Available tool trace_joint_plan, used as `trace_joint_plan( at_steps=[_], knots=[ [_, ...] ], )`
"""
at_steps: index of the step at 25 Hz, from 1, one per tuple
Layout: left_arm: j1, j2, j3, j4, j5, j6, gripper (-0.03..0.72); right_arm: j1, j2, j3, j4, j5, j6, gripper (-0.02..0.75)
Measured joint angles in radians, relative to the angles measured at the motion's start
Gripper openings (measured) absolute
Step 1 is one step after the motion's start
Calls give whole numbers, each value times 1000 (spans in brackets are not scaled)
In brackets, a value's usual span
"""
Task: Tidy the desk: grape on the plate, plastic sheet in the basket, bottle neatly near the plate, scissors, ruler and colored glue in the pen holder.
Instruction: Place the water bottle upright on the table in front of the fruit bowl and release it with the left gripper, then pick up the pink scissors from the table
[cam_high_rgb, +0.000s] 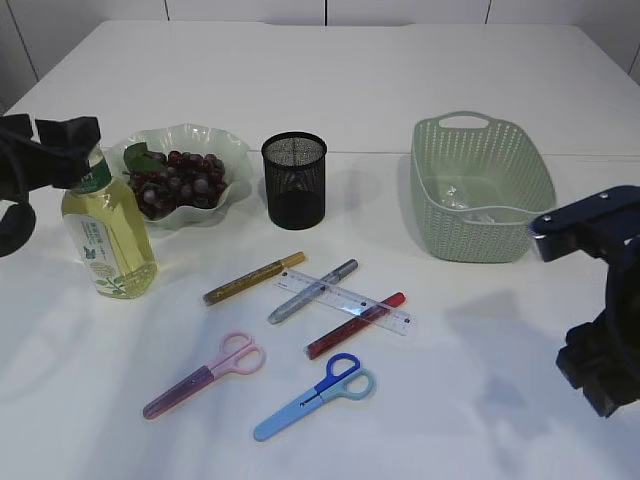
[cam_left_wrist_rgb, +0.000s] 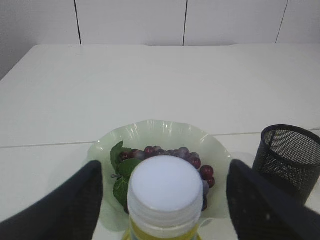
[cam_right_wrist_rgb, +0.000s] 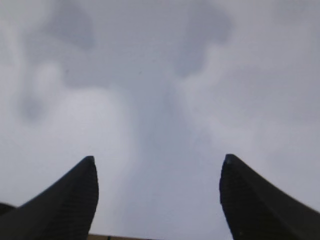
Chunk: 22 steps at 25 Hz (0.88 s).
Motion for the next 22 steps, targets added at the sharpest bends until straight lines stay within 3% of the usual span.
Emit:
trace_joint_plan(
  at_steps=[6, 8, 22],
  knots=[
    [0, -101, 0, 0, 76, 2, 559, 0, -13, -25, 321, 23, -157, 583],
    [0, -137, 0, 0, 124, 2, 558, 0, -37, -39, 373, 14, -163, 583],
    [0, -469, 2, 55, 648, 2, 540, 0, -277, -47, 313, 145, 22, 583]
  ],
)
